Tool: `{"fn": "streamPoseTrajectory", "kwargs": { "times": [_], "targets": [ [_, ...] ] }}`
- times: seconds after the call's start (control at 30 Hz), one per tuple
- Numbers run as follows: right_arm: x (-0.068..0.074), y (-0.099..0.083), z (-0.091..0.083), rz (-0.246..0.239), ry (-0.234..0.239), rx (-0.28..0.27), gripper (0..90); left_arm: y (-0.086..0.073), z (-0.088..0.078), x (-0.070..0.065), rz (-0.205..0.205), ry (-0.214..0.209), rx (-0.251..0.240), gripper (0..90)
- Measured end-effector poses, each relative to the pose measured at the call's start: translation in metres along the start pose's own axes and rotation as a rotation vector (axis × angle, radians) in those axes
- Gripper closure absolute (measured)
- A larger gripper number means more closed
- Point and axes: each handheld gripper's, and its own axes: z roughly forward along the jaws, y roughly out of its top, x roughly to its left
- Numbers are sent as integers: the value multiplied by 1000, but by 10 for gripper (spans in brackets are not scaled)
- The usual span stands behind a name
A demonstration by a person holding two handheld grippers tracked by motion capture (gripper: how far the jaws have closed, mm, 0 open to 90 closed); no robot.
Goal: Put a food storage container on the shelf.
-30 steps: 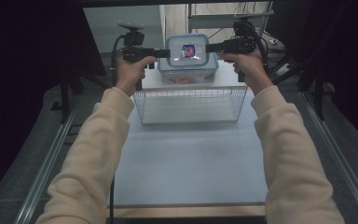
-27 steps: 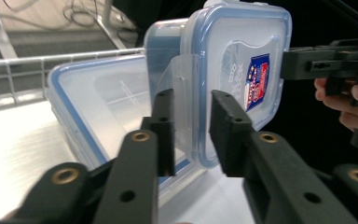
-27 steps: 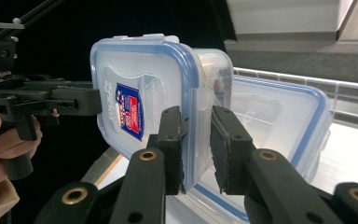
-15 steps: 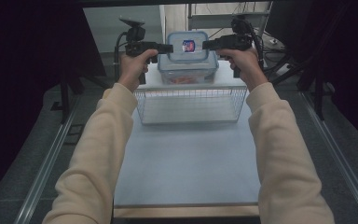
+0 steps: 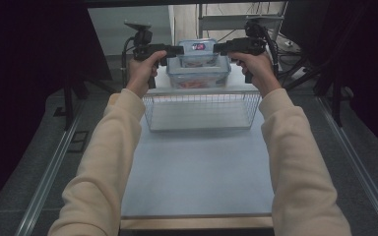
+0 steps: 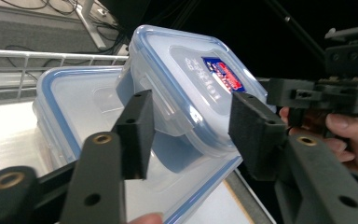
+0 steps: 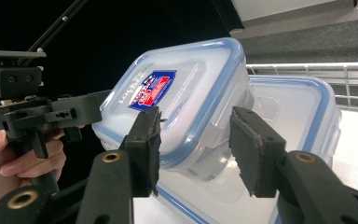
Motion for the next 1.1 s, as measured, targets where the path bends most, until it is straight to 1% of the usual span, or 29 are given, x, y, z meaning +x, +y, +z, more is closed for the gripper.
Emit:
{"fn": "streamPoseTrajectory", "kwargs": {
  "times": [0.1, 0.13, 0.2, 0.27, 0.43, 0.5, 0.6, 0.67, 0.77, 0.83, 0.87, 0.9, 1.03, 1.1],
  "targets": [
    [0, -2, -2, -3, 0, -8, 506, 0, -1, -1, 14, 10, -14, 412],
    [1, -3, -3, -9, -3, -16, 495, 0, -2, -2, 14, 4, -20, 392],
    [2, -3, -6, -20, -8, -26, 476, 0, -4, -4, 25, 11, -28, 362],
    [3, -4, -9, -42, -8, -35, 466, -1, -8, -8, 48, 15, -28, 343],
    [13, -7, -20, -89, 0, -63, 432, -4, -20, -17, 107, 44, -37, 315],
    [18, -10, -25, -116, -8, -65, 421, -6, -26, -20, 120, 48, -47, 312],
    [22, -14, -33, -143, -2, -76, 394, -10, -34, -22, 126, 51, -59, 305],
    [22, -17, -37, -154, -3, -88, 385, -14, -39, -24, 138, 56, -61, 301],
    [22, -22, -46, -170, -2, -94, 370, -22, -45, -27, 169, 66, -55, 299],
    [22, -27, -50, -189, -2, -97, 366, -28, -49, -28, 184, 67, -50, 298],
    [21, -30, -52, -196, -4, -95, 363, -31, -51, -29, 193, 77, -49, 296],
    [20, -33, -54, -200, -4, -98, 362, -34, -53, -29, 200, 79, -49, 297],
    [18, -48, -63, -244, -13, -106, 356, -49, -62, -32, 230, 73, -49, 296],
    [17, -58, -66, -264, -21, -97, 351, -59, -66, -35, 258, 77, -43, 295]
  ]
}}
